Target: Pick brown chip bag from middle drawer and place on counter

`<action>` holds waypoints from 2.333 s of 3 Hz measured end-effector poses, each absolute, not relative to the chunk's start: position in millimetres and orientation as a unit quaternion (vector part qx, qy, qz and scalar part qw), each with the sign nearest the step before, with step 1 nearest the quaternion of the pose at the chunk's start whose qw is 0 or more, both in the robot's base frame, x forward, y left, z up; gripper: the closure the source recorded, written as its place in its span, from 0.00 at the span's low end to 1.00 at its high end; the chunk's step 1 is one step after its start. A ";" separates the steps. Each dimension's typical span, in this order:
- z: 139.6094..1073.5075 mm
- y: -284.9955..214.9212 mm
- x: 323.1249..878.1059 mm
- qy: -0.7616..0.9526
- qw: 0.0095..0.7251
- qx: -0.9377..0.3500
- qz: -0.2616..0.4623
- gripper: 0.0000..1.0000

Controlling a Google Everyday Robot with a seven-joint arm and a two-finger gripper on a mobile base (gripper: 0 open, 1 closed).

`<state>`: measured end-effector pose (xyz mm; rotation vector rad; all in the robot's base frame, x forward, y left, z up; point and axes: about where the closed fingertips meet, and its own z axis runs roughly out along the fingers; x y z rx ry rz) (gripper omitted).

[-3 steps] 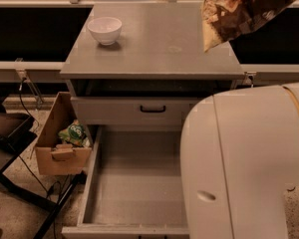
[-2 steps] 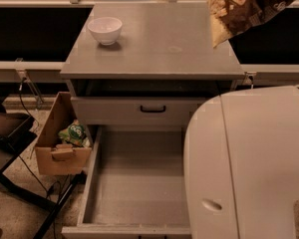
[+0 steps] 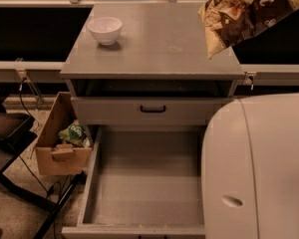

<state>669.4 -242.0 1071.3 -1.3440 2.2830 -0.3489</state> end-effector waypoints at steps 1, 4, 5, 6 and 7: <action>1063.0 -245.6 687.4 0.809 0.263 -0.512 -0.122 1.00; 972.3 -214.1 776.7 0.716 0.375 -0.588 -0.037 1.00; 927.7 -178.2 800.6 0.689 0.389 -0.611 0.007 1.00; 923.4 -177.1 801.9 0.689 0.388 -0.612 0.010 0.82; 923.3 -177.1 801.9 0.689 0.388 -0.612 0.010 0.59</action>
Offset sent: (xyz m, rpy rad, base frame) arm 0.1004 -0.0349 0.0287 0.0718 -0.1472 0.2403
